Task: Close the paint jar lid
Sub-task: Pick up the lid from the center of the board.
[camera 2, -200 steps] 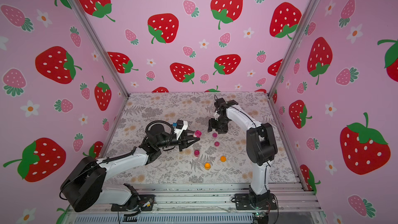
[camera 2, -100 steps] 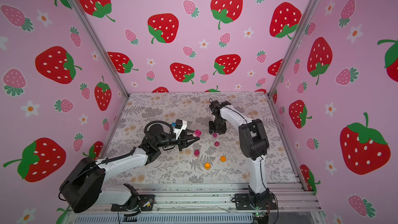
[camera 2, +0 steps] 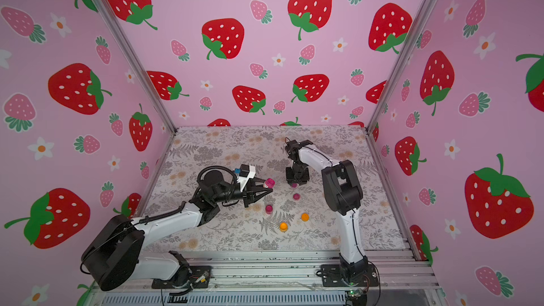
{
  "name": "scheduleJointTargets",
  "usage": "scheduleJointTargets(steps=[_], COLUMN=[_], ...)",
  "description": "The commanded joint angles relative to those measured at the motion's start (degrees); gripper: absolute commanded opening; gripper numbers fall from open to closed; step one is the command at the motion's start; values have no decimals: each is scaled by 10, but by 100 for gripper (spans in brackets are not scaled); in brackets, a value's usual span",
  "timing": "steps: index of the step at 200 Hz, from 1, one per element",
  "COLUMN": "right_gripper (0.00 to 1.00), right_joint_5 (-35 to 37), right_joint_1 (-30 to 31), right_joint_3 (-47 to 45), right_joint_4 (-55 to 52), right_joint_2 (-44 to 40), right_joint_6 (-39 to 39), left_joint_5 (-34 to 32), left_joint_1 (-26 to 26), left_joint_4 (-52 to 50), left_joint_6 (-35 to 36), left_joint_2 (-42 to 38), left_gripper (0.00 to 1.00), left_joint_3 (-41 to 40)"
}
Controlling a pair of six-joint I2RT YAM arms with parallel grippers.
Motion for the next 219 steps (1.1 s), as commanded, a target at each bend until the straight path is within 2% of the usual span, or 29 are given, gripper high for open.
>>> scheduleJointTargets(steps=[1,80,138,178,219], right_gripper=[43,37,28,26,25], right_joint_5=[2,8,10,-8,-83], right_joint_1=[2,2,6,5,-3], right_joint_3=[14,4,-15,-28,-39], right_joint_4=[0,-6,-7,0,-2], right_joint_2=[14,14,-4,-65,-154], right_joint_6=[7,9,14,17,6], left_joint_5=[4,0,-2,-1,2], left_joint_1=[1,0,0,1,0], left_joint_4=[27,23,18,15,14], left_joint_6=[6,9,11,16,27], left_joint_2=[-11,-12,-14,-19,-27], left_gripper=[0,0,0,0,0], left_joint_3=[-7,-10,-9,-10,-18])
